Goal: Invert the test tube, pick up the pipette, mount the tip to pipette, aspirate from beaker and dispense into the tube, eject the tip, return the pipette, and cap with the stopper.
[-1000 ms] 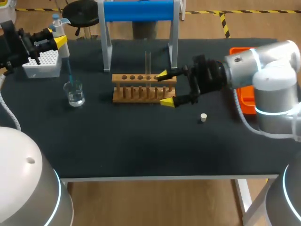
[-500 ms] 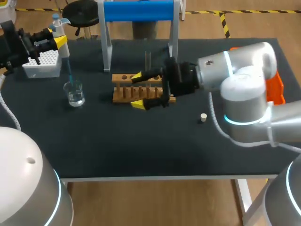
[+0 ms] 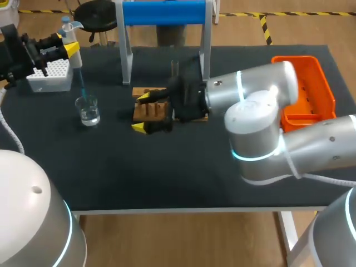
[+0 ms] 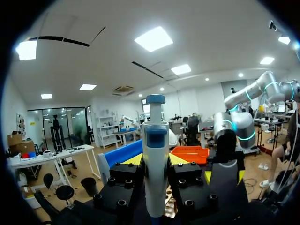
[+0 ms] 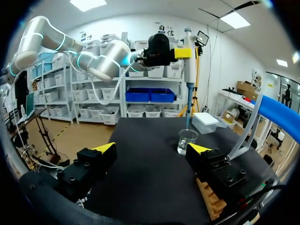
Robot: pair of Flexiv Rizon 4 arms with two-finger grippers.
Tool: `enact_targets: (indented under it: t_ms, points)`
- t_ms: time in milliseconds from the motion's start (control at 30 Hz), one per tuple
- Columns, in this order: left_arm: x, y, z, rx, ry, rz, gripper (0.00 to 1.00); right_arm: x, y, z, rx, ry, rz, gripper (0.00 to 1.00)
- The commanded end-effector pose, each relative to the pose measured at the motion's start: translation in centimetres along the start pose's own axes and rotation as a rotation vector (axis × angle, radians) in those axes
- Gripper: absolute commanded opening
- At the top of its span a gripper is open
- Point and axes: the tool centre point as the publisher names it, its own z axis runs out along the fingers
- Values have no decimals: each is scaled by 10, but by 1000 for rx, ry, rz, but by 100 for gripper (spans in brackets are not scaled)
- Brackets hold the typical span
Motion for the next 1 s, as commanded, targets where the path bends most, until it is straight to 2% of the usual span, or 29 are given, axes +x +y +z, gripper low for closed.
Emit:
enact_targets:
  t_ms: [33, 467, 1000]
  points:
    - [0, 1, 0, 2, 0, 1, 0, 1, -2, 43, 7, -61, 3, 100]
    - [0, 1, 0, 2, 0, 1, 0, -21, -12, 60, 36, -216, 19, 100]
    - [0, 1, 0, 2, 0, 1, 0, -37, -25, 79, 66, -276, 34, 100]
